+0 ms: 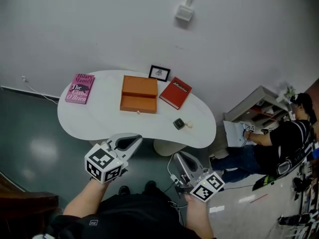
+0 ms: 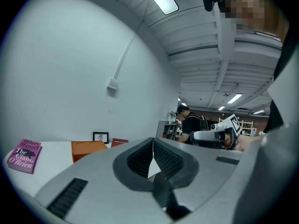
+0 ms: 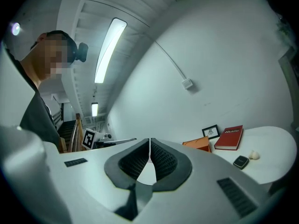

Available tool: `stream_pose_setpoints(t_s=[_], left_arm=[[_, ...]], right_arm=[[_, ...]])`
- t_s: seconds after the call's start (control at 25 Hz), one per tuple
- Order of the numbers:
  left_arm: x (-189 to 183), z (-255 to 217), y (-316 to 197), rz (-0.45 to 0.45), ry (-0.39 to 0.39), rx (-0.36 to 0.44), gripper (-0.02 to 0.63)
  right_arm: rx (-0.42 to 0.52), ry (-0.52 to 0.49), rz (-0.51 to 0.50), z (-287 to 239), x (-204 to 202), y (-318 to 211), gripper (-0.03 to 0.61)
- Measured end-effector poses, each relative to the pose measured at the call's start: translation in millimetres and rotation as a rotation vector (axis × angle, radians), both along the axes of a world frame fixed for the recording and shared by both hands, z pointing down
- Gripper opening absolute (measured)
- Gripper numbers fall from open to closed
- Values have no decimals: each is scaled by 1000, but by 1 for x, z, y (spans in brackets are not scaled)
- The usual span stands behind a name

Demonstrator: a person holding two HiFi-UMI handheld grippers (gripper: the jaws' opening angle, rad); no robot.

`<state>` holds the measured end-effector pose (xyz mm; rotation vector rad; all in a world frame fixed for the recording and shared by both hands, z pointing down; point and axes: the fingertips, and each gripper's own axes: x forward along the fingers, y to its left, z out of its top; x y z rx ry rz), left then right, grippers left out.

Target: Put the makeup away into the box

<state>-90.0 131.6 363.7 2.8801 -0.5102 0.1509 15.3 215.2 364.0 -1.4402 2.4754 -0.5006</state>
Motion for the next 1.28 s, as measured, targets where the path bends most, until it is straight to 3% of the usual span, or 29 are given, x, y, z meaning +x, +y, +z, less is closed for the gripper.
stream_pose_setpoints(t_s=[0.2,0.4,0.8,1.08,1.28], left_arm=[[31,8,-28,9,-25,5,15],[78,10,-66,5,-52,22,14],[179,10,-157,-41,-92,-11,15],[234,19,-179,-36,-116,-41,15],[253,19,-184,-6,-123,-33,15]], right_arm=[[-1,-41,4,13,29,-27,38],[-9,-80,4,27,83,-70,38],[-37,-93,-85,31,184,-176,38],[-78,-108,-141,49,223,-200,38],[-109,-80,-149,64,232,-205,38]])
